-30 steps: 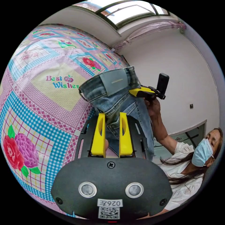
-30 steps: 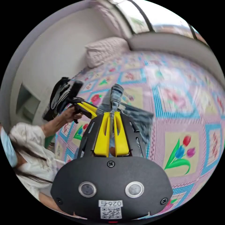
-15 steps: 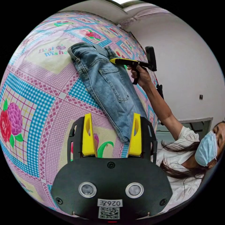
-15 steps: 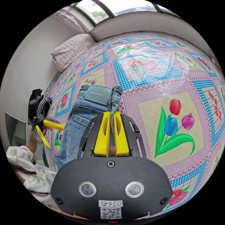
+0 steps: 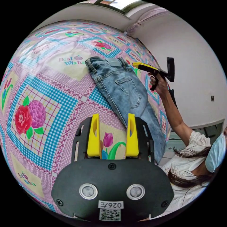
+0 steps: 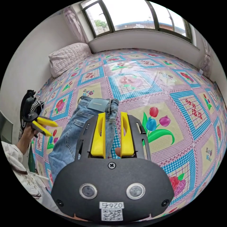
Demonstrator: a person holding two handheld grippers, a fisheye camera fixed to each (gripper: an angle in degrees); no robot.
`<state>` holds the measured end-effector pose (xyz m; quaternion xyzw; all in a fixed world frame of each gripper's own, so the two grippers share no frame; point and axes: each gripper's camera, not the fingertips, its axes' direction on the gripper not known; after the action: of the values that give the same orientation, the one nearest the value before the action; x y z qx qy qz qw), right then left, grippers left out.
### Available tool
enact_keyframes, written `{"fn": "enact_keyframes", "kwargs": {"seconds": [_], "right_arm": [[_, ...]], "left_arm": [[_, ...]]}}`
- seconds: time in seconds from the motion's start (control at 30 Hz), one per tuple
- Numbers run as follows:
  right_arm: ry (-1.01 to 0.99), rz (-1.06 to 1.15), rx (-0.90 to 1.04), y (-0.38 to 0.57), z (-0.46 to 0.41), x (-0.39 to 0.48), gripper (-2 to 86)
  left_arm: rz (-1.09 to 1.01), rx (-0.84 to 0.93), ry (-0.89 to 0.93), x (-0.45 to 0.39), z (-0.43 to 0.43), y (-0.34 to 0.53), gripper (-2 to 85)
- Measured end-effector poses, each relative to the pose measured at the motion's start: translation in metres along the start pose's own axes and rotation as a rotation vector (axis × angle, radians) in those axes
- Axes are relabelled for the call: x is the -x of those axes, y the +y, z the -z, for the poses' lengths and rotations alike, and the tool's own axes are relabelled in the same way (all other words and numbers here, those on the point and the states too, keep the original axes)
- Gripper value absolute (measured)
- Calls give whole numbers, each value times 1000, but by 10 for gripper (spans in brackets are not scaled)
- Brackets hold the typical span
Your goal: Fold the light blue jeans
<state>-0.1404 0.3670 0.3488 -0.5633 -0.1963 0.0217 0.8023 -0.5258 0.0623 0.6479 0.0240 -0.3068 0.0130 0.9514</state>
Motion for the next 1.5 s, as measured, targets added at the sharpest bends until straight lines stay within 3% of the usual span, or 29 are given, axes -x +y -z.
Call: {"fn": "enact_keyframes", "kwargs": {"seconds": [0.13,0.23,0.33,0.4,0.67,0.73,0.8,0.87,0.93,1.0,1.13,1.23,1.33,1.4,1.5], "right_arm": [[-125,-77,76,7,-19,-24,81],[-246,-116,84,8,-34,-31,67],[-166,-9,-1,9,-17,-8,43],[-90,43,43,6,-22,-2,48],[-269,-58,101,-6,-45,-28,84],[-244,-89,112,-10,-54,-23,77],[-255,-37,100,-14,-51,-7,56],[-196,39,16,-11,-28,24,12],[-203,104,-60,-8,-3,43,-5],[-350,180,-155,-8,18,49,-8],[-271,123,205,-36,-56,32,30],[-190,84,72,-27,-34,35,81],[-259,43,127,-21,-34,27,114],[-321,8,129,-15,-41,24,98],[-301,19,150,-4,-48,43,5]], "left_arm": [[104,20,173,37,-27,-98,233],[103,122,80,43,-38,-129,70],[12,81,-29,26,-12,-101,52],[43,77,-58,35,-6,-81,57],[135,33,174,79,5,-37,203],[87,58,85,66,-4,-49,180],[2,116,-65,47,-16,-58,65],[-66,91,-140,28,-7,-50,49],[-97,34,-126,23,17,-22,44],[-64,12,-90,39,28,-1,43],[127,16,96,115,21,22,46],[198,15,202,149,17,38,82],[166,-6,266,153,18,51,137],[112,5,208,144,18,48,127],[-8,82,22,114,7,32,59]]}}
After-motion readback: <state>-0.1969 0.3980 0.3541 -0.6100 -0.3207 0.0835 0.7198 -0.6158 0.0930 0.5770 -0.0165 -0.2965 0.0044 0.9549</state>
